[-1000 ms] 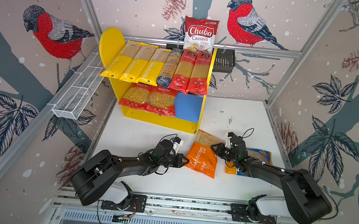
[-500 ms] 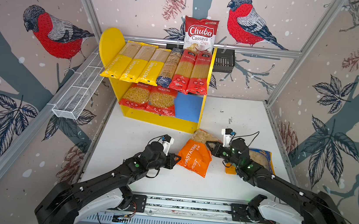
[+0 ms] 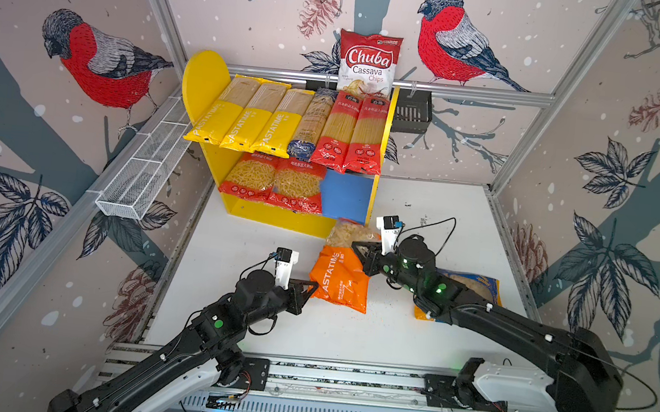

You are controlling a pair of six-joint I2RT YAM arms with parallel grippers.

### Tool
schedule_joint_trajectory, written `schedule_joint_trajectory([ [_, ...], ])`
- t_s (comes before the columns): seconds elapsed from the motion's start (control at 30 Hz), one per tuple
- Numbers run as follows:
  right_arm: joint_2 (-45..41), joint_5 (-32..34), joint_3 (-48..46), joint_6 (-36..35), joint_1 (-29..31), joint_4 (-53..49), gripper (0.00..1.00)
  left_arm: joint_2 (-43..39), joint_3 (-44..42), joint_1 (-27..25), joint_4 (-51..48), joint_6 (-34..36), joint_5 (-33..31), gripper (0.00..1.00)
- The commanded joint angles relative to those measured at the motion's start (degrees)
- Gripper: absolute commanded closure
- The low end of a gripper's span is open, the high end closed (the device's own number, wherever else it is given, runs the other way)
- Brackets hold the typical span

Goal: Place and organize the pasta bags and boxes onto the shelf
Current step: 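Lift the orange bag with both grippers and carry it toward the lower shelf, then push the orange bag into the lower shelf with the left gripper while the right releases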

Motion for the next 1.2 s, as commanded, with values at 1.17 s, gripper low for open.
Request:
schedule_joint_trajectory([
  [1.17, 36.94, 20.08, 28.45, -21.89, -5.06, 39.16, 1.00, 33.63, 21.55, 20.07, 29.86, 24.61, -17.94, 1.00],
])
